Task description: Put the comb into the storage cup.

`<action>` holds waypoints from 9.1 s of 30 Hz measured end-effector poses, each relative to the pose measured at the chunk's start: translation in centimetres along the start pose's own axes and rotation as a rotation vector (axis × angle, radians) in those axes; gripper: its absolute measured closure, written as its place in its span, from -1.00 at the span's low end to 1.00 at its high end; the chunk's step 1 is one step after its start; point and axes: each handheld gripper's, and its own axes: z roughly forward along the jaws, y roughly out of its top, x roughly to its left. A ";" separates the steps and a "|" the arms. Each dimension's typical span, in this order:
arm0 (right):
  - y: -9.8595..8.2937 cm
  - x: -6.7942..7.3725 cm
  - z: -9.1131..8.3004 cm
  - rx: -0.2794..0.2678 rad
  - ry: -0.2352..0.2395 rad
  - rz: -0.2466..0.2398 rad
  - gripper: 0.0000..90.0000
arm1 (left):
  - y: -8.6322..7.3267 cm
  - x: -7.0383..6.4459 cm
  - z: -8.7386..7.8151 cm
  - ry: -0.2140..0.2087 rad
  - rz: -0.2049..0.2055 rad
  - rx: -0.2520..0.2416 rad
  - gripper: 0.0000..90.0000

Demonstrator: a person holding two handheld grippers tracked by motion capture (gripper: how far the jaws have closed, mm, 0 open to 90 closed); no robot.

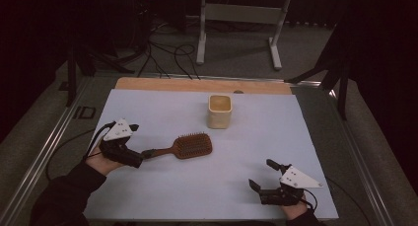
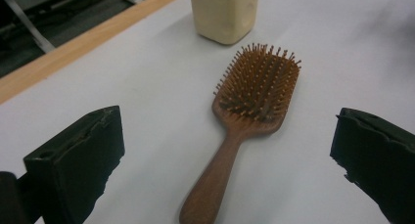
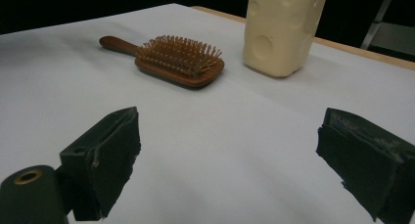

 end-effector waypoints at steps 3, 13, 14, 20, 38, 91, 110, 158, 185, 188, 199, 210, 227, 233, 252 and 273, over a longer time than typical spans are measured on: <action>0.0 0.0 0.0 0.002 0.002 -0.003 -0.81 | 0.1 0.3 0.6 0.012 -0.001 0.029 -1.00; 0.0 0.1 0.1 -0.001 0.005 -0.007 -0.81 | 0.1 1.3 1.9 0.057 -0.050 0.117 -0.85; 0.0 0.1 0.1 0.000 0.005 -0.006 -0.81 | 0.1 1.4 2.0 0.067 -0.055 0.127 -0.82; 0.0 0.1 0.1 0.001 0.006 -0.003 -0.81 | 0.0 2.1 2.6 0.086 -0.122 0.176 -0.67; 0.0 0.1 0.1 0.002 0.010 -0.003 -0.81 | -0.3 2.2 4.4 0.092 -0.120 0.289 -0.06; 0.0 0.1 0.0 0.004 0.016 -0.002 -0.81 | -1.9 2.6 8.7 0.090 -0.111 0.489 1.00; 0.0 0.1 0.1 0.009 0.017 -0.001 -0.81 | -2.0 0.7 7.9 0.033 -0.112 0.529 1.00; 0.0 0.2 0.2 0.012 0.017 -0.001 -0.81 | -1.5 -1.6 7.1 -0.074 -0.116 0.597 1.00; -0.1 0.1 0.2 0.015 0.017 0.004 -0.81 | 1.6 -2.8 7.6 -0.033 -0.155 0.606 -0.19; -0.1 0.1 0.2 0.016 0.016 0.004 -0.81 | 1.7 -3.1 8.1 -0.029 -0.156 0.615 -0.44; -0.1 0.2 0.2 0.020 0.015 0.002 -0.81 | 2.6 -3.6 9.4 0.000 -0.185 0.605 -1.00; -0.1 0.2 0.2 0.019 0.017 0.002 -0.81 | 3.2 -3.6 11.3 0.004 -0.215 0.642 -0.99; -0.1 0.2 0.2 0.016 0.019 0.000 -0.81 | 3.1 -3.7 12.2 -0.001 -0.215 0.648 -0.61; -0.1 0.2 0.2 0.016 0.018 0.002 -0.81 | 2.9 -4.0 12.4 -0.010 -0.212 0.657 -0.35; -0.1 0.2 0.1 0.018 0.014 0.000 -0.81 | 2.4 -3.7 13.3 -0.056 -0.215 0.704 0.28; 0.0 0.3 0.1 0.017 0.013 -0.005 -0.81 | 2.5 -4.2 13.8 0.006 -0.175 0.737 0.62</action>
